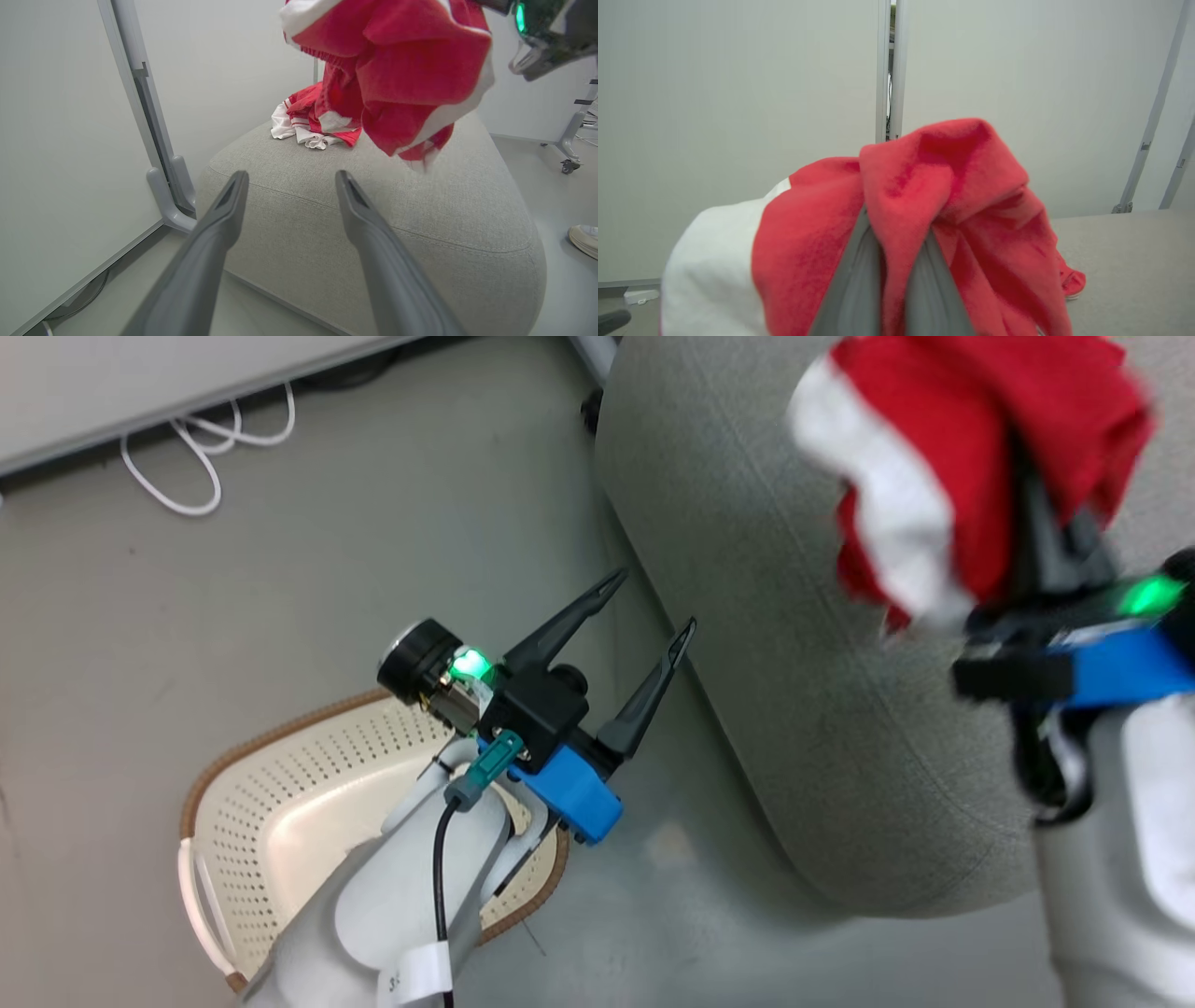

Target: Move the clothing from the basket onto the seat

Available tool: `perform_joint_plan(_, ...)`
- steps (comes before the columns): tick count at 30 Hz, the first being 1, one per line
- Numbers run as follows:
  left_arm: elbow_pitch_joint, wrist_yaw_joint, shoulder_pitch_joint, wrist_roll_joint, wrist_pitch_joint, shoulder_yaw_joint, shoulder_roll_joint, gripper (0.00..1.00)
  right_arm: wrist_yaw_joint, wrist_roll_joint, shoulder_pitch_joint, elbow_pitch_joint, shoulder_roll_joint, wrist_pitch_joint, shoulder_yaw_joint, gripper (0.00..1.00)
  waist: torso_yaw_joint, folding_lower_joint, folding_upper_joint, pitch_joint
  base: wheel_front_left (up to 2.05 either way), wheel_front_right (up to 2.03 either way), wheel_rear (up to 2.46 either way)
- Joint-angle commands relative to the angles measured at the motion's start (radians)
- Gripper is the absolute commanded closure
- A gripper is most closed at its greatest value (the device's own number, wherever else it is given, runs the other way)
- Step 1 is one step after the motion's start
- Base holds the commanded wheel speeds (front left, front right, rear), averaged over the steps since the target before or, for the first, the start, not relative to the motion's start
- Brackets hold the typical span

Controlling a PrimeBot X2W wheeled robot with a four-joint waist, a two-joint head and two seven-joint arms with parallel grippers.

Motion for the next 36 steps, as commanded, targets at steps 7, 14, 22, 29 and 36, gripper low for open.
perform_joint_plan(7, -0.031, 0.002, -0.130, 0.039, 0.021, -0.014, 0.026, 0.00, 0.000, 0.000, -0.282, -0.061, -0.090, 0.000, -0.171, 1.00, 0.034, 0.0000, 0.0000, 0.236, 0.00, 0.00, 0.00)
perform_joint_plan(14, -0.058, 0.001, -0.238, 0.062, 0.036, -0.031, 0.048, 0.00, 0.000, -0.010, -0.520, 0.010, -0.274, -0.001, -0.355, 1.00, 0.069, 0.0000, 0.0000, 0.417, 0.00, 0.00, 0.00)
perform_joint_plan(22, -0.067, 0.000, -0.288, 0.071, 0.032, -0.048, 0.044, 0.00, 0.000, -0.029, -0.593, 0.280, -0.408, -0.001, -0.416, 1.00, 0.092, 0.0000, 0.0000, 0.496, 0.00, 0.00, 0.00)
perform_joint_plan(29, -0.058, 0.004, -0.296, 0.066, 0.025, -0.057, 0.042, 0.00, 0.000, -0.015, -0.562, 0.440, -0.367, -0.001, -0.405, 1.00, 0.099, 0.0000, 0.0000, 0.509, 0.00, 0.00, 0.00)
perform_joint_plan(36, -0.050, 0.011, -0.290, 0.055, 0.015, -0.058, 0.044, 0.00, 0.000, 0.026, -0.481, 0.445, -0.318, -0.001, -0.411, 0.00, 0.097, 0.0000, 0.0000, 0.482, 0.00, 0.00, 0.00)
